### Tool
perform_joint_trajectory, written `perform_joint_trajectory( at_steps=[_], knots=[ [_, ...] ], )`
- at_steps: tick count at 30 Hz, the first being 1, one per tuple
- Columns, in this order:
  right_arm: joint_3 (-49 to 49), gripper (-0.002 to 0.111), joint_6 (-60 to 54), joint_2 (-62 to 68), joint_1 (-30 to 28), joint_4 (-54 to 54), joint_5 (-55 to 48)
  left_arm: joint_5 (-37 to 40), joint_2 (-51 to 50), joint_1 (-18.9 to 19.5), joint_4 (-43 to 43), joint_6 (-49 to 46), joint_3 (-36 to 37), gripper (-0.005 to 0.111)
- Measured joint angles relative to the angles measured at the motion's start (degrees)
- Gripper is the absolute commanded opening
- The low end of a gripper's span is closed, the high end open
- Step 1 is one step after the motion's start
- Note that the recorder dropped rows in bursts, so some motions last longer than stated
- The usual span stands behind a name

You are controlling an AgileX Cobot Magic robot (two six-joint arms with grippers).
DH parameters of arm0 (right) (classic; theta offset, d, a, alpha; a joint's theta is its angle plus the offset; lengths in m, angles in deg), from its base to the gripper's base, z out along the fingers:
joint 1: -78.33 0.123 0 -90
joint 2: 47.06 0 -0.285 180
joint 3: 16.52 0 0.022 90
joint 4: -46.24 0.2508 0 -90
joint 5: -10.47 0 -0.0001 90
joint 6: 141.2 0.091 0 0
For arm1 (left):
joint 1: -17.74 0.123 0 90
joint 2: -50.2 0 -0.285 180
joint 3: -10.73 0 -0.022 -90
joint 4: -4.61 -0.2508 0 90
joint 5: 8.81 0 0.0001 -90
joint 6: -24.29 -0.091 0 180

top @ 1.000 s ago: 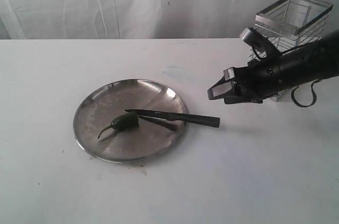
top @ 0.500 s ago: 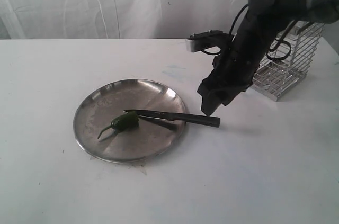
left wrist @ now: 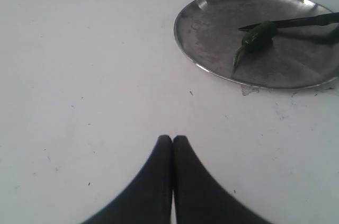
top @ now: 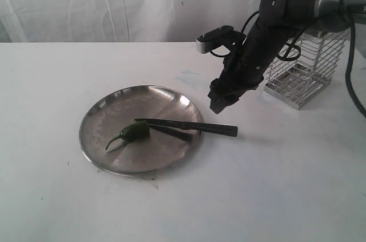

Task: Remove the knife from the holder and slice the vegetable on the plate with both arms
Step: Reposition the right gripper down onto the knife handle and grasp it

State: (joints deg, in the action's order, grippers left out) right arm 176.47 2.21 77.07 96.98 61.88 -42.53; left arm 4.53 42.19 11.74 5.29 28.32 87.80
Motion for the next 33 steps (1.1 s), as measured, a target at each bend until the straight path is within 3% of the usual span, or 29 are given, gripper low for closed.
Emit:
perform_joint_trajectory(
  at_steps=[12, 33],
  knots=[
    [6.4, 0.062, 1.2, 4.0, 0.0, 2.1, -15.7, 0.0, 0.0, 0.0, 0.0, 0.0, 0.0, 0.000],
    [10.1, 0.062, 1.8, 11.2, 0.0, 5.1, -16.7, 0.0, 0.0, 0.0, 0.0, 0.0, 0.0, 0.000]
  ],
)
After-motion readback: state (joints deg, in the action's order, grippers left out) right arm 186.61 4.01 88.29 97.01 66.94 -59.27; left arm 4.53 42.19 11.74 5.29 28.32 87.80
